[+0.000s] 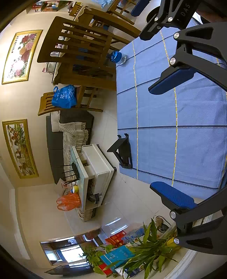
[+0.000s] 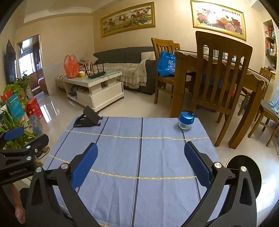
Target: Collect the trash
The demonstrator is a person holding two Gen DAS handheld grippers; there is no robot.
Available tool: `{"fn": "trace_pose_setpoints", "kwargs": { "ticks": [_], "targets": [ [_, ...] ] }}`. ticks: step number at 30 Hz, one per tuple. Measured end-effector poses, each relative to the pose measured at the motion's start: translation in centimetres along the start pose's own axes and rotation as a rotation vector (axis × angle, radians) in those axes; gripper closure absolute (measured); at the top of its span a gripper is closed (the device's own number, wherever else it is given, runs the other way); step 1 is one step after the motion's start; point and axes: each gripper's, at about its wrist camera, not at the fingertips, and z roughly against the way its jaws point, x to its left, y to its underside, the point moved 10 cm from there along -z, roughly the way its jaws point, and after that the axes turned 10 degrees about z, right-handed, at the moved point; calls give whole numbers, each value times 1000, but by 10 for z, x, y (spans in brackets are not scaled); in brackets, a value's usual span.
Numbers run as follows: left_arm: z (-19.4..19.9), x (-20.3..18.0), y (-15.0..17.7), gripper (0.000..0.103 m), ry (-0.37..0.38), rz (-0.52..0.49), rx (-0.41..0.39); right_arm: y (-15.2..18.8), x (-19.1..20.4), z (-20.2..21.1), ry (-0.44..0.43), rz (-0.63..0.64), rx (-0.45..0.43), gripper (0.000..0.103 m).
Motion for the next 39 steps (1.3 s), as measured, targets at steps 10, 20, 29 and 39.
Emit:
{"fn": "trace_pose_setpoints", "kwargs": {
  "ticks": [10, 20, 29, 39],
  "targets": [
    [-1, 1, 2, 7, 0, -2, 4, 7, 1, -3, -11, -6, 12, 5],
    [-2, 2, 4, 7, -1, -3, 8, 7, 1, -4, -19, -12, 16, 5],
    [-2, 1, 7, 7, 4, -20, 6, 10, 3, -3, -24, -14, 14, 5],
    [-4, 5, 6, 7, 16, -4, 17, 12, 3, -2, -25, -18, 18, 5]
  ]
}}
